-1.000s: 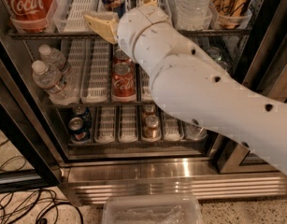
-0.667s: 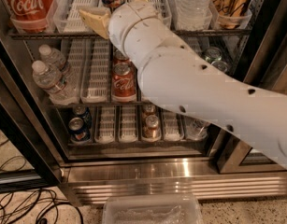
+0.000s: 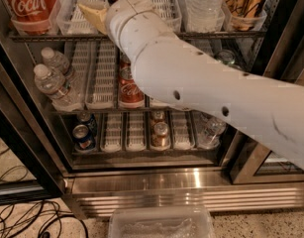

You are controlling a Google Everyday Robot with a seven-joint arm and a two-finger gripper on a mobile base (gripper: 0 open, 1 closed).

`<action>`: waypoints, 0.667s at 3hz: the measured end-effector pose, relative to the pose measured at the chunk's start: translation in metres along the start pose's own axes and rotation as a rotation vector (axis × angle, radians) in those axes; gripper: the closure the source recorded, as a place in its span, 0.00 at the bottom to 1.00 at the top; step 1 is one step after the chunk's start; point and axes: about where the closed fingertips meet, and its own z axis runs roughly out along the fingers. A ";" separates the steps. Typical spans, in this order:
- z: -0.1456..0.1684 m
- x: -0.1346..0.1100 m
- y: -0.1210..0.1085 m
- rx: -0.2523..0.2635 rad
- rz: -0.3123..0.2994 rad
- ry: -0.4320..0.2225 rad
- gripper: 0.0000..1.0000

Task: Pick redbull can from top shelf of fridge

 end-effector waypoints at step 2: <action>0.008 0.006 -0.025 0.085 0.020 0.023 0.43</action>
Offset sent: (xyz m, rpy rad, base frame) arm 0.0316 -0.0357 -0.0006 0.0586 0.0355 -0.1380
